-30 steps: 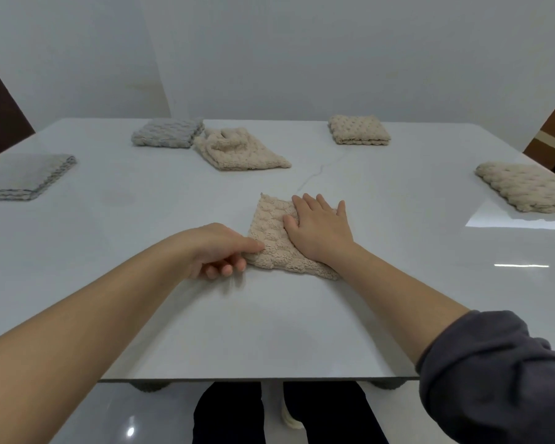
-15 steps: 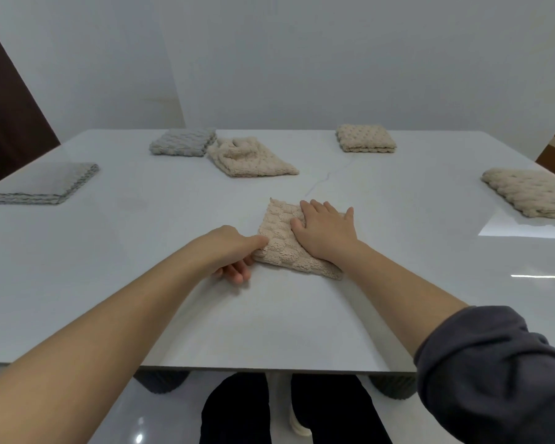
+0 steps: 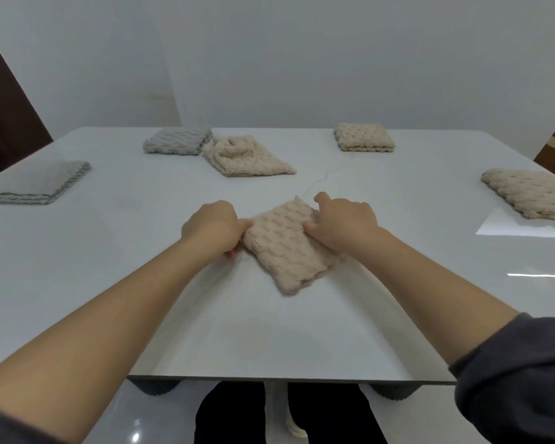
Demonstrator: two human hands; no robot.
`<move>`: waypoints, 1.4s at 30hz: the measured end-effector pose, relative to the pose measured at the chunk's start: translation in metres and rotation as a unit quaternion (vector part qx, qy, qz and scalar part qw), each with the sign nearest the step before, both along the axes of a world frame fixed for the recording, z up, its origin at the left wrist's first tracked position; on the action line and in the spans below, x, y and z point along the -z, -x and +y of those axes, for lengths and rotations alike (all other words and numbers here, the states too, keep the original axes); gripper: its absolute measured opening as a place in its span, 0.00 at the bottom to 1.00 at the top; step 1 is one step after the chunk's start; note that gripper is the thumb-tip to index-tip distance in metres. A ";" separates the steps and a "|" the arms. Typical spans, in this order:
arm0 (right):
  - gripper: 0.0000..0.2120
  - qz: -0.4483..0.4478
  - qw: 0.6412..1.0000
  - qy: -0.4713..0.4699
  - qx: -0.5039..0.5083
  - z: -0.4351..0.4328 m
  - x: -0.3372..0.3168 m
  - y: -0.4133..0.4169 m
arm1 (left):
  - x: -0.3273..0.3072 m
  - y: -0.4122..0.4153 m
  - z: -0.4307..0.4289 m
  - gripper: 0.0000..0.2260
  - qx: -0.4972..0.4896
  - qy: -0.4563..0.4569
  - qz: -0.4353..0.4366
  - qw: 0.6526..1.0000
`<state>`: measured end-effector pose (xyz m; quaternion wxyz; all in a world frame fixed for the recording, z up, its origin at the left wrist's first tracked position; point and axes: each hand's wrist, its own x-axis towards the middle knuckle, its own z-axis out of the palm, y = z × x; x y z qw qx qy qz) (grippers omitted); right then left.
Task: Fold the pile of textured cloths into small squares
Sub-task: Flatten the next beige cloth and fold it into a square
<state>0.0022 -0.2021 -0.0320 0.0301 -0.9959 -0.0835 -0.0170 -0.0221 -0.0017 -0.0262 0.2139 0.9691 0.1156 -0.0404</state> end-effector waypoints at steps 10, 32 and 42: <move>0.19 0.000 0.997 0.032 0.070 -0.007 -0.009 0.025 | 0.017 -0.036 -0.045 0.13 0.042 -0.097 -0.199 0.974; 0.29 0.060 0.997 -0.026 -0.036 0.006 0.033 0.021 | 0.039 -0.011 -0.032 0.27 0.239 -0.092 -0.024 0.966; 0.29 0.057 0.996 -0.059 -0.032 0.003 0.040 0.023 | 0.044 -0.008 -0.030 0.27 0.235 -0.095 -0.037 0.967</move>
